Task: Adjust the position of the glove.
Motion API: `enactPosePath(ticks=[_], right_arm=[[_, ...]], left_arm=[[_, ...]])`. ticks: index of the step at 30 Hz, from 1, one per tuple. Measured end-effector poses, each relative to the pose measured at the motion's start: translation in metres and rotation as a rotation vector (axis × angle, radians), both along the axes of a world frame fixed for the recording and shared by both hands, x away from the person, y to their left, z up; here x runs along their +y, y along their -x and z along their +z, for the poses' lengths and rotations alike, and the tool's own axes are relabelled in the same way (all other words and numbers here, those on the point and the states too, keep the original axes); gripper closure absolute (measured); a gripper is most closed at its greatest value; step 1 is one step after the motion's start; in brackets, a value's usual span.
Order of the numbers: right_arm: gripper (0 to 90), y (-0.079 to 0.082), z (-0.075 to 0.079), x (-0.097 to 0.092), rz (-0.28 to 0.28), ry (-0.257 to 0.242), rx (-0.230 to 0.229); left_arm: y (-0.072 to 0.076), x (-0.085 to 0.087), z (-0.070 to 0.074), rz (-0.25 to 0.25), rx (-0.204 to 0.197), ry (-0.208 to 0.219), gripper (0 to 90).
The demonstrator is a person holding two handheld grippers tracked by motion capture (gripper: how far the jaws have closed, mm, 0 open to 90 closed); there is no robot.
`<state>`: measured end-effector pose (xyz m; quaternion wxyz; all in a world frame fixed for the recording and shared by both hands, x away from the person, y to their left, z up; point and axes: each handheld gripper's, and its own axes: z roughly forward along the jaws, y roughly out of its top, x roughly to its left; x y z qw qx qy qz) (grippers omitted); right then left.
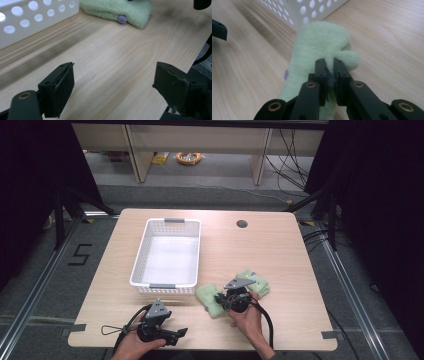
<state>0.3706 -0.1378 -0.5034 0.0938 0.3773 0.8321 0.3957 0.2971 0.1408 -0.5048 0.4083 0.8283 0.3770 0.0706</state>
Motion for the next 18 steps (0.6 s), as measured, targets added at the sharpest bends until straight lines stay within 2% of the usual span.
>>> enactPosePath(ticks=[1,2,4,5,7,9,10,11,12,14,18], right_arm=[[84.0,0.000,0.002,-0.002,0.009,-0.012,-0.001],[84.1,0.001,0.005,-0.004,0.028,0.000,0.010],[84.2,0.005,0.018,-0.008,0.080,0.012,-0.030],[84.2,0.005,0.018,-0.008,0.080,0.012,-0.030],[84.1,0.010,0.027,-0.012,0.115,0.016,-0.050],[84.2,0.015,0.034,-0.020,0.145,0.020,-0.048],[84.2,0.017,0.037,-0.024,0.157,0.021,-0.035],[84.1,0.019,0.038,-0.029,0.163,0.018,-0.030],[84.2,0.019,0.038,-0.032,0.172,0.013,-0.045],[84.2,0.020,0.038,-0.037,0.180,0.009,-0.044],[84.2,0.025,0.040,-0.043,0.219,0.015,-0.032]], left_arm=[[0.000,0.000,0.000,-0.001,0.000,0.002,16.4],[0.000,0.000,0.000,-0.003,-0.001,0.002,16.4],[0.000,0.001,0.000,0.003,0.001,0.007,16.4],[0.000,0.001,0.000,0.003,0.001,0.007,16.4],[0.000,0.001,0.001,0.006,-0.001,0.008,16.4],[0.001,0.001,0.000,0.006,0.002,0.006,16.4],[0.000,0.002,0.001,-0.002,0.000,-0.008,16.4],[0.000,0.002,0.000,0.007,-0.004,-0.007,16.4],[0.000,0.001,0.000,0.011,-0.004,-0.008,16.4],[0.000,0.002,0.000,-0.006,-0.001,-0.009,16.4],[0.000,0.001,0.000,0.008,0.001,0.003,16.4]])
